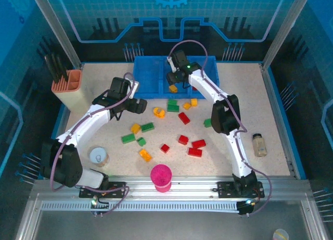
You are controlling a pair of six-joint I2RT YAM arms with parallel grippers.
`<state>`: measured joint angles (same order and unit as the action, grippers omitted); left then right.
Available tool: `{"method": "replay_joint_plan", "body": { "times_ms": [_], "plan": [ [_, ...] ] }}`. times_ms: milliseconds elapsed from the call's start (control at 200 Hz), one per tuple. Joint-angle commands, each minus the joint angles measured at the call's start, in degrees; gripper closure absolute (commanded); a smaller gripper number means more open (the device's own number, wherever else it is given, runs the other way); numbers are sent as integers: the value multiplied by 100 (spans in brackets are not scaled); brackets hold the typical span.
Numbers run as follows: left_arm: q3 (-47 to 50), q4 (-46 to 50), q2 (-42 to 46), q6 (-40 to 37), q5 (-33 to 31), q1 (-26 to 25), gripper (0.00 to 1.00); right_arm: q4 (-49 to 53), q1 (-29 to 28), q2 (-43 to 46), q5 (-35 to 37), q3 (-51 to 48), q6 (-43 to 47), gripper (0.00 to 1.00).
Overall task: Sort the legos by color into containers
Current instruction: Place the lego in the container.
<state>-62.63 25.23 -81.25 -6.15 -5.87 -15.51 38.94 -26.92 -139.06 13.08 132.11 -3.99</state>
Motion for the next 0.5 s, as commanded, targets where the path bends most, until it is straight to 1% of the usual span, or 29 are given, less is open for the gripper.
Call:
{"method": "replay_joint_plan", "body": {
  "times_ms": [0,130,325,415,495],
  "plan": [
    [-60,122,186,-69,-170,-40,1,-420,108,-147,-14,-88,62,49],
    [-4,55,356,-70,-242,-40,1,-561,108,-134,-119,-151,44,45],
    [14,43,483,-79,-267,-40,1,-594,103,89,-354,-173,36,34],
    [15,34,522,-70,-248,-40,1,-564,99,240,-453,-234,92,32],
    [-3,42,562,-61,-248,-40,1,-515,98,355,-497,-279,145,27]
  ]
}}
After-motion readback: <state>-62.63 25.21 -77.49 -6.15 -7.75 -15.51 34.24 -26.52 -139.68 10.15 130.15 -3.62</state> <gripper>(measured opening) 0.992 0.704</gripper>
